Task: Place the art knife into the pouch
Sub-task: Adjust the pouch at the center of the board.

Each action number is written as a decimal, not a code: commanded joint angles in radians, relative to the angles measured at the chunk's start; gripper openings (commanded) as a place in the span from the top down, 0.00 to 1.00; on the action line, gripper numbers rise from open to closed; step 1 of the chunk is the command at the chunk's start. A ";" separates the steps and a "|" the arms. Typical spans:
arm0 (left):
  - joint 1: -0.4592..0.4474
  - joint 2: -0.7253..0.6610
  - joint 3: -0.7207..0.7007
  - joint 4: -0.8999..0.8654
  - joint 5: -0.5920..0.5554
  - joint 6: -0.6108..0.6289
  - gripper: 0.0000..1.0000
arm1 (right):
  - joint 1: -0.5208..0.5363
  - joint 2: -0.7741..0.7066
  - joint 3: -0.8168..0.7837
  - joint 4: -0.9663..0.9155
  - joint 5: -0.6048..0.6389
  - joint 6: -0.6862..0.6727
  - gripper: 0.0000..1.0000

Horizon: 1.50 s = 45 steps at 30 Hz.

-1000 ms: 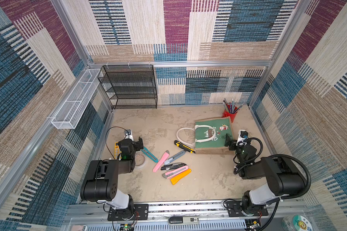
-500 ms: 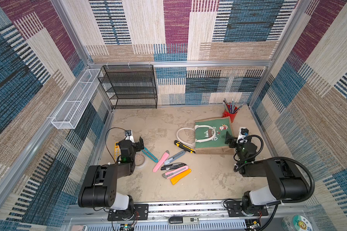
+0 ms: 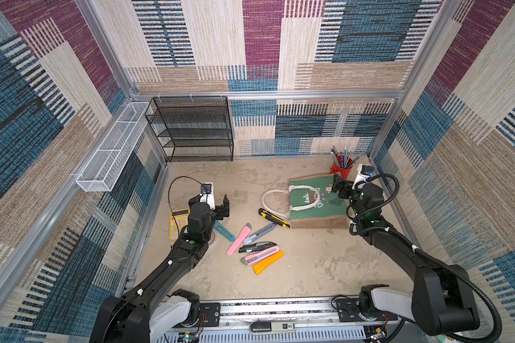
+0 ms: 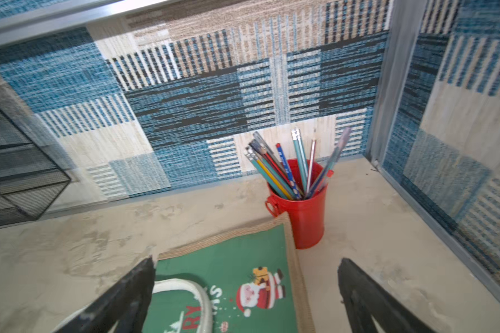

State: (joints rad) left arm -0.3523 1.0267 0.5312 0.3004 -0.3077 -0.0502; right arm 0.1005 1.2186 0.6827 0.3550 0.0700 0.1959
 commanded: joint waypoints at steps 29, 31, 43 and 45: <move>-0.071 -0.183 -0.019 -0.468 0.409 -0.368 0.12 | 0.369 0.432 0.555 -0.865 0.080 0.036 0.37; -0.071 -0.188 -0.025 -0.466 0.405 -0.366 0.12 | 0.387 0.482 0.603 -0.890 0.126 0.032 0.37; -0.071 -0.200 -0.052 -0.443 0.420 -0.362 0.10 | 0.499 0.835 0.952 -1.110 0.347 0.010 0.36; -0.071 -0.207 -0.062 -0.440 0.421 -0.364 0.10 | 0.507 0.880 1.005 -1.145 0.383 0.012 0.37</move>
State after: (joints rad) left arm -0.4236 0.8265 0.4793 -0.1528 0.0963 -0.4091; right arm 0.5976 2.0632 1.6382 -0.7116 0.3447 0.2077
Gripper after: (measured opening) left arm 0.901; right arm 0.636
